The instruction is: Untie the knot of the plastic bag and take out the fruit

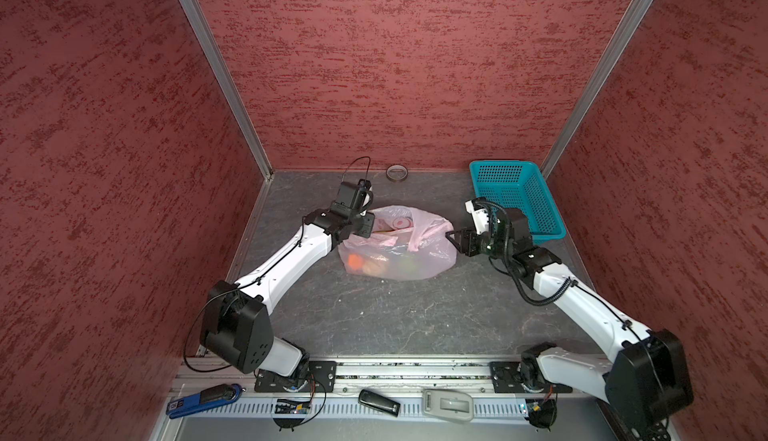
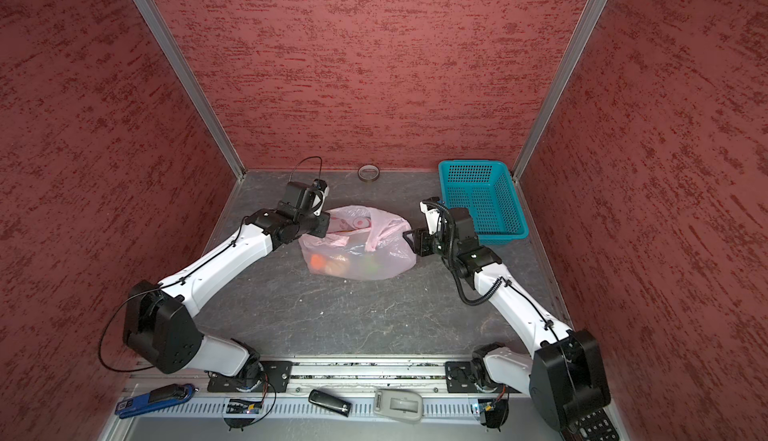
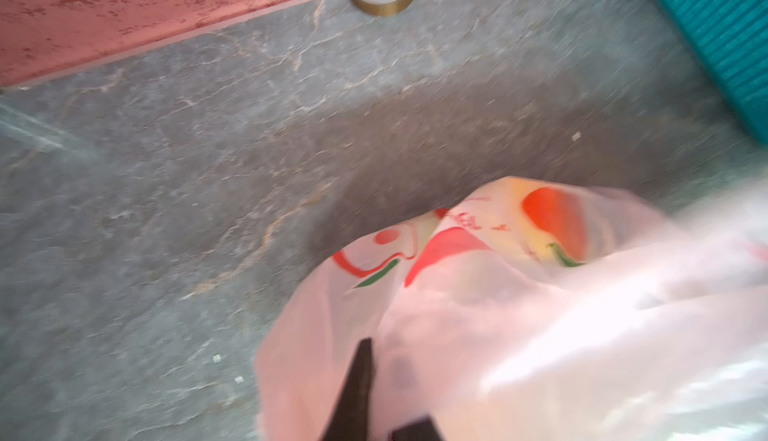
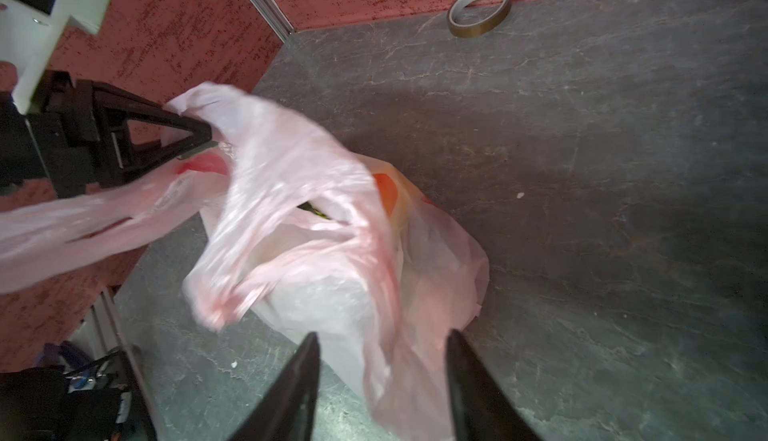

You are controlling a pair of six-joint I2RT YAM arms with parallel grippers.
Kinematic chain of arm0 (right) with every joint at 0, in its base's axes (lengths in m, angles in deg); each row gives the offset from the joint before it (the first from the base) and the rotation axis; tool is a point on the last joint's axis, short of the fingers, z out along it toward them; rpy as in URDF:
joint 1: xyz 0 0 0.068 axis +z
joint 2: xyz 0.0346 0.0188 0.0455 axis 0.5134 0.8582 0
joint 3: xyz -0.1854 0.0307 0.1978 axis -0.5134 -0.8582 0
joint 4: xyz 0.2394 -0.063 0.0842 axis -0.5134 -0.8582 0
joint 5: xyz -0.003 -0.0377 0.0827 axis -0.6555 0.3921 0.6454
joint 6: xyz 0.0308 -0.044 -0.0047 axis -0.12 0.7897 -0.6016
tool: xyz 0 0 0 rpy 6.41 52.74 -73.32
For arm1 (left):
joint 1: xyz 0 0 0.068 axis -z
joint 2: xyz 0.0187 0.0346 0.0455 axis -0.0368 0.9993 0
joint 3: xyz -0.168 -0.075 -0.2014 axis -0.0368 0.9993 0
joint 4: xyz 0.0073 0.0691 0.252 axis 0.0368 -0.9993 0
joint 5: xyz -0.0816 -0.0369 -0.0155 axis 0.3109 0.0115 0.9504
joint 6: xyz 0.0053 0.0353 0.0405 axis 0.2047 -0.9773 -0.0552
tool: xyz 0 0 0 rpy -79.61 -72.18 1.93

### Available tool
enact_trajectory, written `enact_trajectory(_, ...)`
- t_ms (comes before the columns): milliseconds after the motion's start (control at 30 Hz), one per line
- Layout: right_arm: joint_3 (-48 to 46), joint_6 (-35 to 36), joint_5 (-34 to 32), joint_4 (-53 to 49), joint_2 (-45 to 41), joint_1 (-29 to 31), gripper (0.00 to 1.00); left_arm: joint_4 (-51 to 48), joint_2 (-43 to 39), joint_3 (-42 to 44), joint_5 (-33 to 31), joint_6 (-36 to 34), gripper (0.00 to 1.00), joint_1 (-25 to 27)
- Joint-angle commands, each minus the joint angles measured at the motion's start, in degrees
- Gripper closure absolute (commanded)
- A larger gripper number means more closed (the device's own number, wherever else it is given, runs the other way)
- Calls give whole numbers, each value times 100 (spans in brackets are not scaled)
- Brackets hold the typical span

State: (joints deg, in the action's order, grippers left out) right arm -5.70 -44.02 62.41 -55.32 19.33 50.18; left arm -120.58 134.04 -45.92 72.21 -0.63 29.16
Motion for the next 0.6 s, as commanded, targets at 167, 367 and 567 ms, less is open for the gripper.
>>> enact_trajectory(167, 1527, 817, 514, -681, 327, 29, 13, 934, -298, -30, 129, -549, 100, 469)
enact_trajectory(367, 2640, 1853, 527, -1088, 1394, 304, 2, 1141, -483, 47, 239, -587, 100, 606)
enact_trajectory(567, 3416, 2650, 832, -1484, 2353, 633, 2, 1196, -624, 162, 265, -551, 100, 672)
